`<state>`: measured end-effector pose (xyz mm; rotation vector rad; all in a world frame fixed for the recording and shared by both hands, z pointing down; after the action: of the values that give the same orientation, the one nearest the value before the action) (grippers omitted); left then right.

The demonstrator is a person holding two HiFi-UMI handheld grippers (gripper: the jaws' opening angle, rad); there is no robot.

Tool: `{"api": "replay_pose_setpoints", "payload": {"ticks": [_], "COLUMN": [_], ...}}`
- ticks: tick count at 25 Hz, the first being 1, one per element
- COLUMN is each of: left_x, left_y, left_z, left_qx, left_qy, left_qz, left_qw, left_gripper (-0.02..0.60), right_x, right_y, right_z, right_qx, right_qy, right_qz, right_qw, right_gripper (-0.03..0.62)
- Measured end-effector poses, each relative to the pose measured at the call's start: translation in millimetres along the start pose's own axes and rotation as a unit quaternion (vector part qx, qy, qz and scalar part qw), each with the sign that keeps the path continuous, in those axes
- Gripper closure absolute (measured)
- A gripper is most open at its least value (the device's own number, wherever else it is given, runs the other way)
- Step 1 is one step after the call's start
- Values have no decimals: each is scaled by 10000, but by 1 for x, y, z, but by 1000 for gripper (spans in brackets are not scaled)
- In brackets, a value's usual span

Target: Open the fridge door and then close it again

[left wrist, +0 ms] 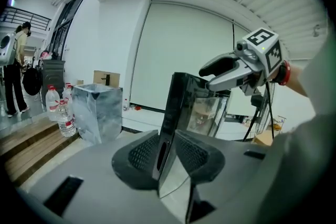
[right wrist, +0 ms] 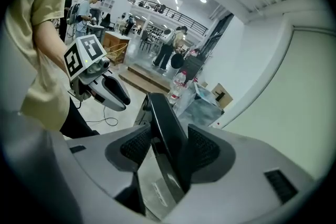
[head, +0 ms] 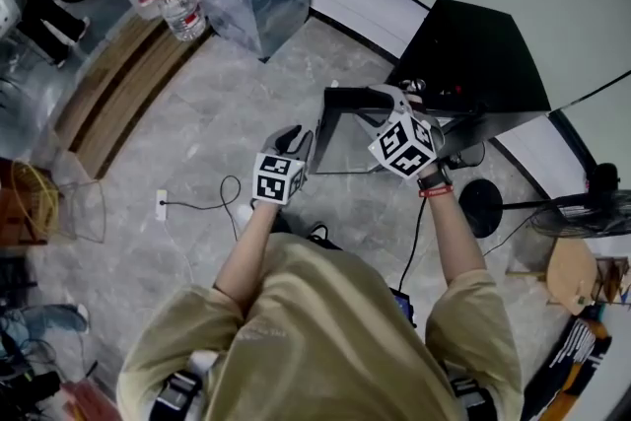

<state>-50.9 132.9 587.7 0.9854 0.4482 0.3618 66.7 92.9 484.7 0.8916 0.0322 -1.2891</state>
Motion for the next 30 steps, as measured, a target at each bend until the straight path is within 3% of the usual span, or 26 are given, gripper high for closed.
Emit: {"api": "replay_pose_setpoints", "payload": {"ticks": [5,14,23,27,30], "left_x": [-1,0,-5,-7,-7], "left_y": [14,44,34,29,28], "left_z": [17,59,88,94,98], "left_qx": [-284,-784,-881,-838,-857], "left_qy": [159,547,629,615,639], "left_qz": [111,266,430,402,439], "left_qw": [9994,9951,9932,9938,9933], "left_gripper": [437,390,388,454,457], "right_x": [0,3,9,11,12], "right_y": [2,-1,-1,-2,0], "right_z": [10,20,24,27,28], "right_qx": [-186,-242,-275,-326,-401], "right_qy": [-149,-297,-377,-362,-322], "right_qz": [-249,-314,-259,-239,-219], "right_qw": [9994,9988,9986,9985,9984], "right_gripper": [358,372,373,374,376]}}
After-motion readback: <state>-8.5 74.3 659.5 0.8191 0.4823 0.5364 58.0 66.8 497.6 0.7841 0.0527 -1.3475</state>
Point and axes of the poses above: the fingertips, and each gripper's own axes: z forward along the fingers, x to its right, y out of its underside, the point moved 2 cm from there along -z, backward along the fingers, and after that the axes turned 4 degrees about -x, right-handed, at the moved point
